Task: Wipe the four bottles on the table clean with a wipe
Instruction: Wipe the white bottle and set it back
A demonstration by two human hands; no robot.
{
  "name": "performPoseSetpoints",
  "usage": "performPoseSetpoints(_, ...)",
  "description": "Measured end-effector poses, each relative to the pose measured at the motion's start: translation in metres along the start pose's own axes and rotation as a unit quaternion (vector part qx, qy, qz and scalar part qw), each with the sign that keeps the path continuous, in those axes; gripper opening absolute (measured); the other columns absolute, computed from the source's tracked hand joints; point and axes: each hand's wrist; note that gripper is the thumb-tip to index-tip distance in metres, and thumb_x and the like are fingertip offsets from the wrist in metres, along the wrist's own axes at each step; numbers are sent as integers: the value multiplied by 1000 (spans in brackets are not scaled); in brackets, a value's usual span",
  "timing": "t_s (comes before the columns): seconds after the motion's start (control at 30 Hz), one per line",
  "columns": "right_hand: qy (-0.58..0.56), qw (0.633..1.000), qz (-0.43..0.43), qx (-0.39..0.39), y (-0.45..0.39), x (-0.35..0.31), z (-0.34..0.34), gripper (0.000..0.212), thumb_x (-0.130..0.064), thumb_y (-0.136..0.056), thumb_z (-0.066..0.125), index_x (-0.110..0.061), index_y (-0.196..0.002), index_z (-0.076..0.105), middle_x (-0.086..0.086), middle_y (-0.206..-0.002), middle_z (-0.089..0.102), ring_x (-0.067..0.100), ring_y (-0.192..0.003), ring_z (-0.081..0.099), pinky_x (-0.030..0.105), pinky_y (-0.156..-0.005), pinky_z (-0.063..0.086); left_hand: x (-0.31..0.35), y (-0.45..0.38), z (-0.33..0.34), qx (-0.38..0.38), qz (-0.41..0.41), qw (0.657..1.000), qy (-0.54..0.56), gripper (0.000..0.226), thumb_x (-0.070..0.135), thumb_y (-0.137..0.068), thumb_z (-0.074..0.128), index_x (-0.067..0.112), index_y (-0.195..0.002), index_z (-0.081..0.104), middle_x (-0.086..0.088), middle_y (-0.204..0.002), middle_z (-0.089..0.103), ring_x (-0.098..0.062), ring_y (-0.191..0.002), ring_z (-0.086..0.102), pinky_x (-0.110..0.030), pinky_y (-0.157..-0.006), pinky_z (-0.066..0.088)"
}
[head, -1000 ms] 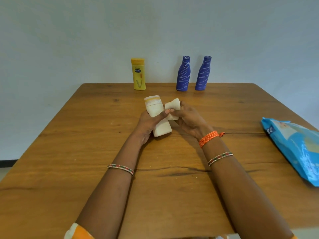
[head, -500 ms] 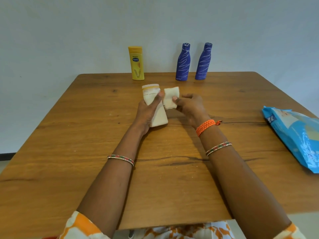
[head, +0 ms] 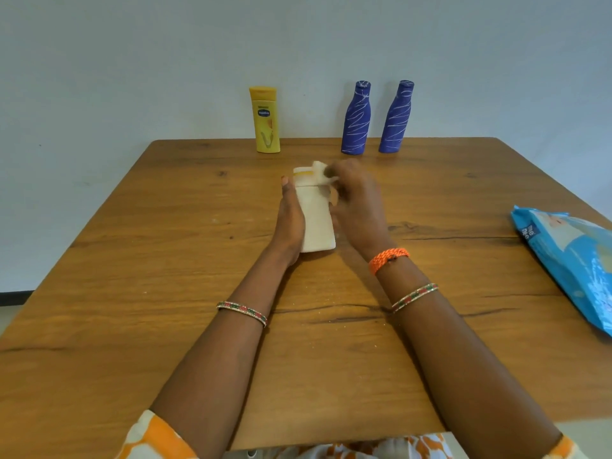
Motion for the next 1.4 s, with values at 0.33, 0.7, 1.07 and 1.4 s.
performPoseSetpoints(0.33, -19, 998, -54, -3, 2, -7, 6, 27, 10, -78, 53, -8, -94, 65, 7, -100, 57, 19, -96, 53, 23, -76, 44, -4, -2, 5, 16, 19, 999, -26, 47, 40, -104, 14, 19, -98, 57, 2, -71, 67, -4, -54, 65, -21, -50, 52)
performPoseSetpoints(0.7, -19, 997, -54, 50, 6, -5, -1, 22, 8, -77, 59, -7, -91, 68, 5, -97, 61, 15, -93, 54, 24, -76, 42, -6, -2, 2, 5, 16, 1000, -19, 52, 45, -102, 11, 24, -93, 57, -5, -77, 65, -13, -62, 66, -27, -58, 53)
performPoseSetpoints(1.07, -129, 982, 116, 78, 3, -8, -5, 22, 3, -86, 55, -16, -94, 62, 1, -96, 64, 9, -87, 58, 20, -73, 49, -5, -4, 3, -41, -17, 998, 43, 63, 55, -99, 11, 19, -92, 62, -1, -70, 70, -18, -66, 66, -30, -62, 54)
performPoseSetpoints(1.4, -176, 971, 147, 61, 4, -15, -4, 21, -1, -86, 58, -13, -101, 65, -8, -92, 65, 3, -86, 61, 21, -76, 53, -8, -6, 3, -107, 82, 991, -18, 76, 36, -79, 68, 11, -139, 30, -19, -130, 53, -27, -117, 57, -43, -95, 51)
Point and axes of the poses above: each hand's wrist, its own y-axis away from the middle knuckle, its own z-axis out of the palm, x = y × z
